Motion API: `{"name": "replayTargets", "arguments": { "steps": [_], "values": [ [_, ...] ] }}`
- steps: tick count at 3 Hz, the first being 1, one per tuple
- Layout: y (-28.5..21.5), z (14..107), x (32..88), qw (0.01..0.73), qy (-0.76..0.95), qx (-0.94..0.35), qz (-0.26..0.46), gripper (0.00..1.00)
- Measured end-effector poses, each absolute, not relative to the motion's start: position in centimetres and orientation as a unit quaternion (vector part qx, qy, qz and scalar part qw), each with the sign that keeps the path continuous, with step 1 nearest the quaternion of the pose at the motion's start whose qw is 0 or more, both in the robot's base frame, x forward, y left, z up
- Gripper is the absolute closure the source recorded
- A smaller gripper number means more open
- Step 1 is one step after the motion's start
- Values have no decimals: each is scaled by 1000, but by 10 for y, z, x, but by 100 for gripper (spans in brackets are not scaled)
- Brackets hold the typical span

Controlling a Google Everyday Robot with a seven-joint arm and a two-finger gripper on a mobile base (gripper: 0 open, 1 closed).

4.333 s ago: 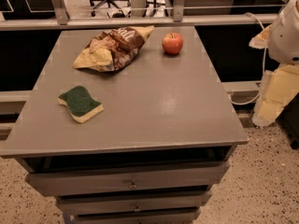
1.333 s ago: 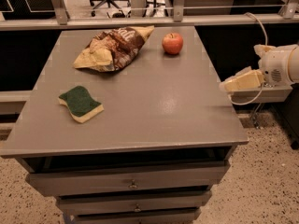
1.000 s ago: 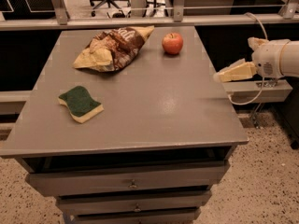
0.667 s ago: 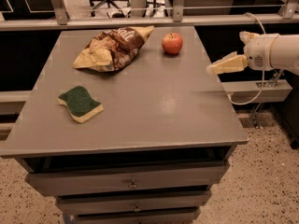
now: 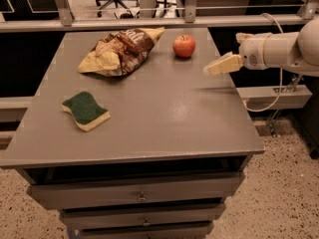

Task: Move apple near sponge

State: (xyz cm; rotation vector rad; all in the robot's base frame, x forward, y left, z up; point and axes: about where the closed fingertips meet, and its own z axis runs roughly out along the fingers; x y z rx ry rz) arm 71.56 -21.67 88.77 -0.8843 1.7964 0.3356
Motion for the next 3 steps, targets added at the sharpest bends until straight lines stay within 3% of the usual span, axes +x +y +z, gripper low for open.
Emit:
{"name": "replayTargets", "arguments": {
  "steps": [3],
  "values": [
    [-175,869,773,520,748,-378,162,0]
  ]
}}
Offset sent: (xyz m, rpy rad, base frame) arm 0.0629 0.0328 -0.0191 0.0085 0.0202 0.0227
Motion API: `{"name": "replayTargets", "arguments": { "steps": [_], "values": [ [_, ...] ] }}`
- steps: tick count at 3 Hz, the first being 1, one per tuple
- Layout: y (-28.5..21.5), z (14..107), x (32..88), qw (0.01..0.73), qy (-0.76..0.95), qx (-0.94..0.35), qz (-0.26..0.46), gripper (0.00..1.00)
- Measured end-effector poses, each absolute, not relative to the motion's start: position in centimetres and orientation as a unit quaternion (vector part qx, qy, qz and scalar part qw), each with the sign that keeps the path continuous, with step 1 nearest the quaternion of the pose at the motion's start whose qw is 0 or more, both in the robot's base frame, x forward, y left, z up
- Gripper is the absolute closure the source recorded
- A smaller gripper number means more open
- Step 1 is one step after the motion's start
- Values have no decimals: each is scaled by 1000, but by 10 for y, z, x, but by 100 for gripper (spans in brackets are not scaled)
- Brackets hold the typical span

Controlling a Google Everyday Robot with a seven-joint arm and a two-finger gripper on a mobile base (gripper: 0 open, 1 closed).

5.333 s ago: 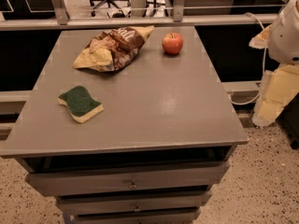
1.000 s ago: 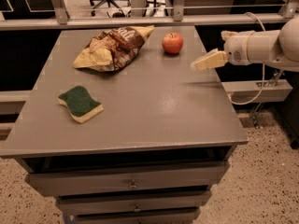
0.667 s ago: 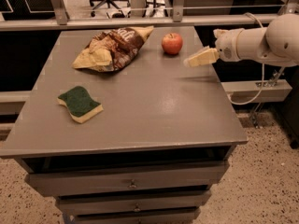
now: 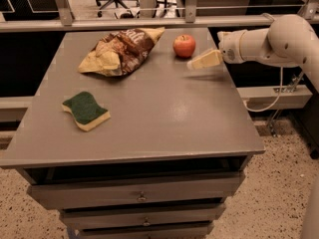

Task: Move apple near sponge

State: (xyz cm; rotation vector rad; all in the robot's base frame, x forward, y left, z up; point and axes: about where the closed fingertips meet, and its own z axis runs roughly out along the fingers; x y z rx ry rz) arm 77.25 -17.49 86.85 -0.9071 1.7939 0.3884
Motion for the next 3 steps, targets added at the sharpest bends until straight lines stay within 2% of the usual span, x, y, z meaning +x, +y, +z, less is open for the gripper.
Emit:
{"name": "replayTargets", "arguments": {
  "steps": [3],
  "values": [
    [-122,863,792,518,728,-402,201,0]
  ]
}}
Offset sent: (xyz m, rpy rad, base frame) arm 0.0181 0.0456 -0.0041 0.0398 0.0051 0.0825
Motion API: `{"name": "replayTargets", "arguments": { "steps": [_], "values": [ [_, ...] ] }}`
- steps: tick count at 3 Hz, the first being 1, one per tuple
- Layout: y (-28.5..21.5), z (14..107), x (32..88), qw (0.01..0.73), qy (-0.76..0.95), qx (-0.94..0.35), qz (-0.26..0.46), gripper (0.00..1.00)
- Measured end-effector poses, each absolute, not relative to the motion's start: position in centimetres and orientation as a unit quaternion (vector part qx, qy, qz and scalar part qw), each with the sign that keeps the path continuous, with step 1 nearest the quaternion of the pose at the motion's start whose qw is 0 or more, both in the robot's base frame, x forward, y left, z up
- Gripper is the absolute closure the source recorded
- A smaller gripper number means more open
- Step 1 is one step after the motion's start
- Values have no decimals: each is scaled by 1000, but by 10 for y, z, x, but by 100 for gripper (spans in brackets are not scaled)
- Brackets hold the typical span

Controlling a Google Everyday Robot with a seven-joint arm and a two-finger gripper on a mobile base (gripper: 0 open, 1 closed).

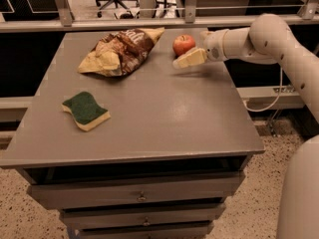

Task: Move apple near sponge

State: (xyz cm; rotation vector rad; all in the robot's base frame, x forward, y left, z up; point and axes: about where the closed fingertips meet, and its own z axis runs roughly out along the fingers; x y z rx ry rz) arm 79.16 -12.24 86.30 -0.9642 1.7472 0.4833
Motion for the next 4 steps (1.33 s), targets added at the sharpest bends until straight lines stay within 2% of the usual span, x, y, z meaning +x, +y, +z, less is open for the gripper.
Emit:
{"name": "replayTargets", "arguments": {
  "steps": [2,3,4],
  "values": [
    [-100,866,799,520,708,-424,220,43],
    [-105,873,794,522,701,-429,228,75],
    [-114,895,777,523,696,-429,241,97]
  ]
}}
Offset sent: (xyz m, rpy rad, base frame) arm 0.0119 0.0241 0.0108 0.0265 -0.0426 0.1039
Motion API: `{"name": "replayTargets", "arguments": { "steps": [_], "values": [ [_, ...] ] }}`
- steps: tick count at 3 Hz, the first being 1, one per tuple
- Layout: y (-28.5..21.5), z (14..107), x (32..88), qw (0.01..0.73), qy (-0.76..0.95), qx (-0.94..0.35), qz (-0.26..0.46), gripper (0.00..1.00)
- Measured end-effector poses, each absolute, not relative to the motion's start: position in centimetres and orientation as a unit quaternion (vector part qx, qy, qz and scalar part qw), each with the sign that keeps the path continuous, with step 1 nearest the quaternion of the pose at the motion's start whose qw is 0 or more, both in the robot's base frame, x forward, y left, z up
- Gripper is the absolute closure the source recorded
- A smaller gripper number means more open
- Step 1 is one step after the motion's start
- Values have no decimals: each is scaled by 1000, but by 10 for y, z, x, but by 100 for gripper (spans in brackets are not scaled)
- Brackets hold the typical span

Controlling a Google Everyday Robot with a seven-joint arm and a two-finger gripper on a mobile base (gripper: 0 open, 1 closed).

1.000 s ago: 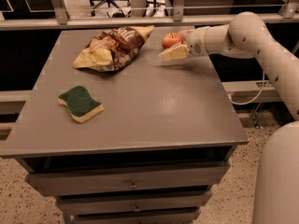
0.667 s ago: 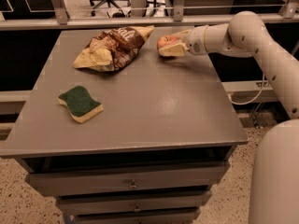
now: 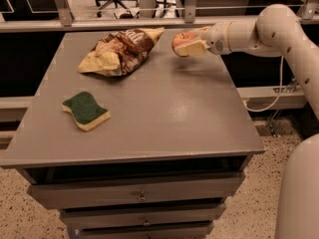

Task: Move apple near sponge

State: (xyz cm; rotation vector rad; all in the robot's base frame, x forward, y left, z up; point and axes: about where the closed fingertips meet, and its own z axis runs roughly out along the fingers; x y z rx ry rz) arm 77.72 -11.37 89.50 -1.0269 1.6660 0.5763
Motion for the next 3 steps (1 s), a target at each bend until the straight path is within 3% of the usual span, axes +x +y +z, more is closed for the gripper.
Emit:
{"name": "replayTargets", "arguments": {
  "steps": [1,3],
  "values": [
    [-110,918,729,481,692,-458,282,100],
    [-95,904,710,460,676,-487,309,100]
  ]
}}
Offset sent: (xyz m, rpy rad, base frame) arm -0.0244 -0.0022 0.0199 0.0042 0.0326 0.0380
